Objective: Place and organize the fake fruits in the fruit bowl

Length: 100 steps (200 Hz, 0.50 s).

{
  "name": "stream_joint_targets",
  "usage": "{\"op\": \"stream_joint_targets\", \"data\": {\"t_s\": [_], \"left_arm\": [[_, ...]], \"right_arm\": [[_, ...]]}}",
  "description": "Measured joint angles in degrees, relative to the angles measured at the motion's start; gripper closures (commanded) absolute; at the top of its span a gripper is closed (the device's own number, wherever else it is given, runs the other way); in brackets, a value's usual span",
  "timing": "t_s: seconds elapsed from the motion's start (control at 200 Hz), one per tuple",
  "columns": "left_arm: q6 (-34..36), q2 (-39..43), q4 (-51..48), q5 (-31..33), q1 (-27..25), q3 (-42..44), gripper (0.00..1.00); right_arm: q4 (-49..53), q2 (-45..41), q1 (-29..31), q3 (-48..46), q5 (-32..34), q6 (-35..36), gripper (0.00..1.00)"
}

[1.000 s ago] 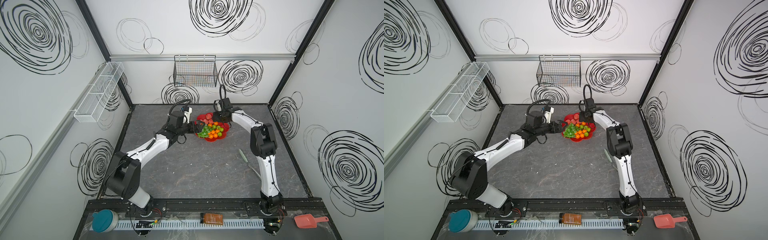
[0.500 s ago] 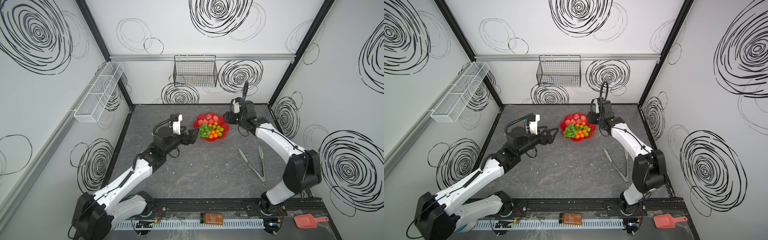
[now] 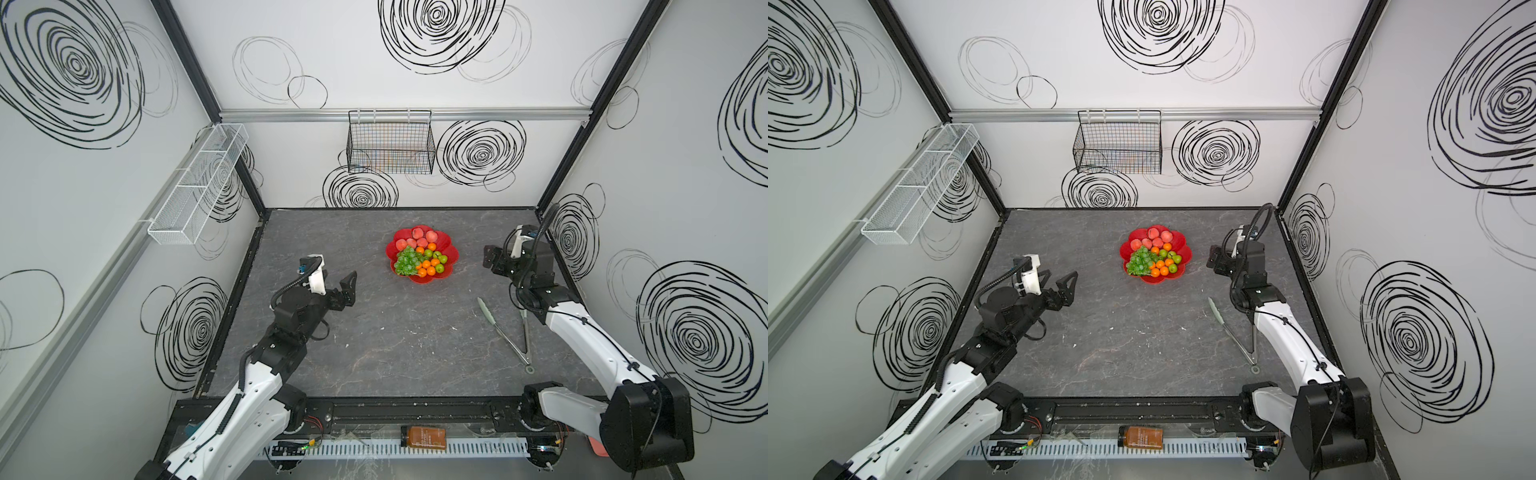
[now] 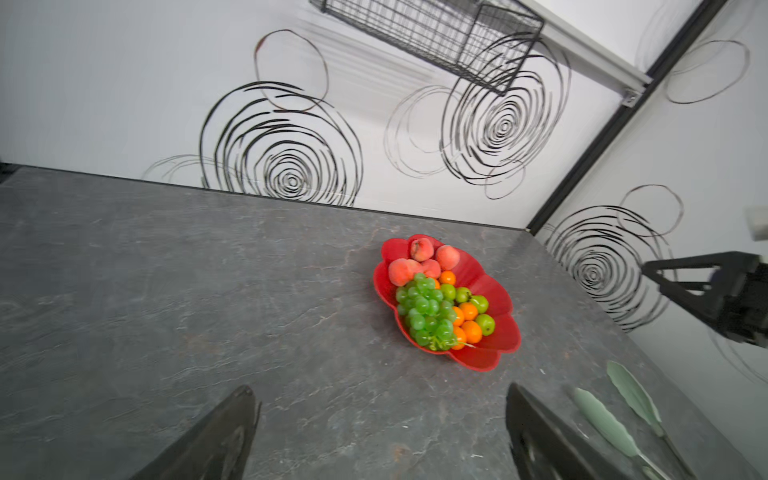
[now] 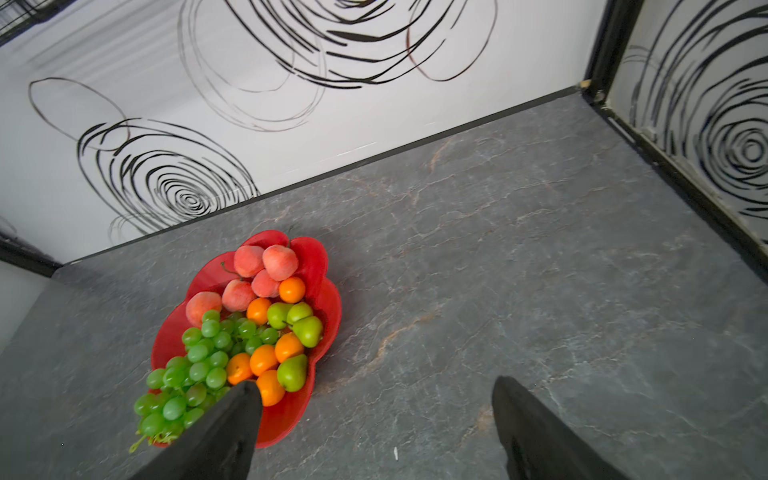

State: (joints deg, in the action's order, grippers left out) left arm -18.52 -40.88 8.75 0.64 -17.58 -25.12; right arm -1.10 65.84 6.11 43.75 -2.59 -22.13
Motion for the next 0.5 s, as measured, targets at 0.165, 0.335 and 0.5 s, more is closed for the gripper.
{"op": "stream_joint_targets", "data": {"t_s": [0.165, 0.335, 0.5], "left_arm": [[5.07, -3.23, 4.94, -0.17, 3.13, 4.42, 0.04], [10.21, -8.35, 12.92, 0.92, 5.35, 8.33, 0.04], [13.51, -13.31, 17.64, 1.84, 9.18, 10.05, 0.04]], "right_arm": [[-5.4, -1.84, -2.8, -4.22, 4.11, 0.04, 0.0], [-13.42, -4.87, -5.4, -12.94, 8.5, 1.64, 0.0], [-20.48, -1.57, -9.42, -17.14, 9.2, 4.9, 0.0]]}}
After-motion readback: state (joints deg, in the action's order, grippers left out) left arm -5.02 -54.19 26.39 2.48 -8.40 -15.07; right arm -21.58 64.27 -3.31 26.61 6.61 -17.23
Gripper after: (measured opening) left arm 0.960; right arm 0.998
